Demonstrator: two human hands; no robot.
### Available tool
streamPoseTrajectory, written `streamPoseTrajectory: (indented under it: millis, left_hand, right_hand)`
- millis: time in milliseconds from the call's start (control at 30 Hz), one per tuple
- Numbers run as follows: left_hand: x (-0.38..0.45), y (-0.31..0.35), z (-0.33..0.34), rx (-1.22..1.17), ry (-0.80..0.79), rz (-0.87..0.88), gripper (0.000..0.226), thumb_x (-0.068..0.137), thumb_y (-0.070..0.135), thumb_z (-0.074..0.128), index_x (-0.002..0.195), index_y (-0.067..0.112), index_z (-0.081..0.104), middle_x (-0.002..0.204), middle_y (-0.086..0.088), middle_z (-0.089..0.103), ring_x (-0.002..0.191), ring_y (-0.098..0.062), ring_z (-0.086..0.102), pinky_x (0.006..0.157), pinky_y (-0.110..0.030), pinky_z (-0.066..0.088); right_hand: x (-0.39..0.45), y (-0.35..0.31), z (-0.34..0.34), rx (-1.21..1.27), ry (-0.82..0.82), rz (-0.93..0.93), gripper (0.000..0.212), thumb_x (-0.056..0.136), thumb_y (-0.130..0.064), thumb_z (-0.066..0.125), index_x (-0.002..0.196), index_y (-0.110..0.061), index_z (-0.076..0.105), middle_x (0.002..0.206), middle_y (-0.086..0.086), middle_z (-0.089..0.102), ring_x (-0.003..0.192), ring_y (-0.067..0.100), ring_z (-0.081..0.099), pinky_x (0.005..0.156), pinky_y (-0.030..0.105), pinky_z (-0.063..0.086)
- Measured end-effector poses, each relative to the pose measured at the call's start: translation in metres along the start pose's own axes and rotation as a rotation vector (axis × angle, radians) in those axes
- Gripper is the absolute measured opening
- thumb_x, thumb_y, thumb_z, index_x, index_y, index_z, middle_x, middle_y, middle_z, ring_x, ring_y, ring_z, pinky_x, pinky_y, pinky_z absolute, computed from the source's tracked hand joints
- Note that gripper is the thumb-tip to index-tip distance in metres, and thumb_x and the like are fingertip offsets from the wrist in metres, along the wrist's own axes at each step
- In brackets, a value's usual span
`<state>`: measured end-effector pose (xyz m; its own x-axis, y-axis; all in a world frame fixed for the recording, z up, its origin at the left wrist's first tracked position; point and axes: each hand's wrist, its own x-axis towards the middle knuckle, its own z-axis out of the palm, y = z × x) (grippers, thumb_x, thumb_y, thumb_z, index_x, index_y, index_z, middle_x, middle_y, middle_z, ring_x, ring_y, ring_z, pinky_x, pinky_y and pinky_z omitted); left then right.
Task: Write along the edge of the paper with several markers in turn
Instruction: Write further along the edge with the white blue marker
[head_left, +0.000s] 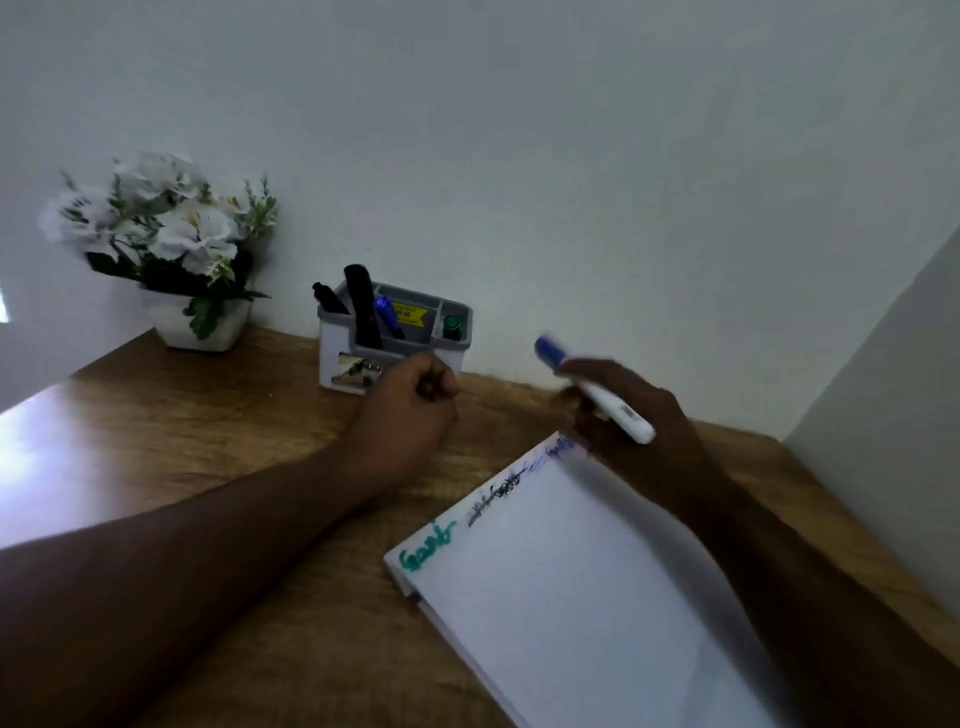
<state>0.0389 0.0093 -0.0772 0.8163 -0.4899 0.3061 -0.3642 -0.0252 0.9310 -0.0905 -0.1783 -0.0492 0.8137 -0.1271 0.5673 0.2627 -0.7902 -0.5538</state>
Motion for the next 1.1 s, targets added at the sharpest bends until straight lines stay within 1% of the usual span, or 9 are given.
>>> streamPoseTrajectory:
  millis: [133, 200, 300, 500, 567, 733, 833, 1000, 1100]
  left_hand:
    - [0.001, 0.001, 0.000, -0.025, 0.103, -0.064, 0.011, 0.083, -0.001, 0.058, 0.082, 0.006, 0.067, 0.079, -0.005, 0.065, 0.074, -0.017, 0.061, 0.068, -0.031, 0.054]
    - [0.003, -0.002, -0.001, -0.013, 0.127, -0.087, 0.012, 0.084, 0.003, 0.059, 0.083, 0.007, 0.070, 0.081, -0.005, 0.067, 0.076, -0.015, 0.062, 0.071, -0.031, 0.053]
    - [0.007, -0.006, 0.000, 0.006, 0.123, -0.095, 0.014, 0.087, 0.008, 0.060, 0.090, 0.010, 0.073, 0.083, 0.000, 0.067, 0.068, -0.004, 0.056, 0.065, -0.021, 0.047]
    - [0.012, -0.012, 0.000, -0.042, 0.101, -0.135, 0.019, 0.090, 0.018, 0.059, 0.086, 0.007, 0.074, 0.078, -0.007, 0.070, 0.073, -0.017, 0.063, 0.069, -0.028, 0.053]
    - [0.014, -0.012, -0.002, -0.078, 0.092, -0.153, 0.020, 0.090, 0.017, 0.058, 0.086, 0.008, 0.074, 0.083, -0.009, 0.071, 0.082, -0.022, 0.066, 0.081, -0.035, 0.056]
    - [0.015, -0.012, -0.004, -0.064, 0.069, -0.140, 0.019, 0.091, 0.017, 0.055, 0.087, 0.011, 0.073, 0.078, -0.003, 0.069, 0.078, -0.015, 0.063, 0.076, -0.030, 0.053]
    - [0.016, -0.013, -0.005, -0.053, 0.074, -0.124, 0.019, 0.091, 0.016, 0.056, 0.085, 0.009, 0.073, 0.077, -0.006, 0.069, 0.073, -0.015, 0.062, 0.074, -0.031, 0.052]
    - [0.016, -0.013, -0.004, -0.002, 0.078, -0.096, 0.021, 0.091, 0.015, 0.056, 0.085, 0.004, 0.072, 0.077, -0.012, 0.070, 0.064, -0.013, 0.058, 0.065, -0.029, 0.050]
    - [0.014, -0.013, -0.004, 0.009, 0.069, -0.102, 0.019, 0.091, 0.016, 0.056, 0.086, 0.007, 0.073, 0.076, -0.009, 0.069, 0.064, -0.013, 0.059, 0.062, -0.027, 0.048]
  right_hand:
    - [0.004, -0.005, -0.006, -0.283, -0.191, 0.015, 0.078, 0.082, 0.012, 0.060, 0.145, -0.027, 0.034, 0.150, 0.002, 0.038, 0.124, 0.010, 0.047, 0.083, 0.024, 0.052]
    - [0.010, -0.011, -0.006, -0.114, -0.083, 0.031, 0.057, 0.089, 0.004, 0.059, 0.137, -0.025, 0.049, 0.139, 0.000, 0.049, 0.120, -0.002, 0.050, 0.090, 0.026, 0.052]
    - [0.029, -0.022, 0.002, -0.043, 0.102, 0.020, 0.041, 0.092, -0.003, 0.056, 0.122, -0.030, 0.059, 0.108, 0.004, 0.067, 0.103, 0.016, 0.065, 0.092, 0.044, 0.052]
    - [0.087, -0.047, 0.021, 0.088, 0.166, -0.027, 0.106, 0.079, 0.006, 0.070, 0.150, -0.038, 0.004, 0.136, 0.003, 0.041, 0.091, 0.020, 0.066, 0.076, 0.038, 0.060]
    - [0.102, -0.049, 0.033, 0.116, 0.218, -0.060, 0.096, 0.078, 0.003, 0.070, 0.149, -0.032, 0.015, 0.134, 0.010, 0.040, 0.096, 0.027, 0.063, 0.077, 0.041, 0.060]
    - [0.109, -0.041, 0.066, 0.030, 0.301, -0.140, 0.073, 0.082, 0.001, 0.070, 0.142, -0.018, 0.033, 0.114, -0.016, 0.047, 0.086, -0.007, 0.058, 0.070, 0.011, 0.051]
    - [0.098, -0.028, 0.080, 0.072, 0.237, -0.089, 0.056, 0.091, -0.009, 0.062, 0.141, -0.022, 0.039, 0.114, -0.005, 0.054, 0.084, 0.003, 0.067, 0.071, 0.009, 0.049]
    - [0.089, -0.012, 0.084, -0.022, 0.177, -0.076, 0.039, 0.100, -0.019, 0.046, 0.138, -0.018, 0.048, 0.132, -0.004, 0.051, 0.120, 0.003, 0.048, 0.097, 0.010, 0.039]
    - [0.086, -0.012, 0.081, -0.055, 0.170, -0.063, 0.038, 0.100, -0.017, 0.045, 0.138, -0.014, 0.049, 0.131, 0.007, 0.055, 0.112, 0.004, 0.053, 0.090, 0.003, 0.037]
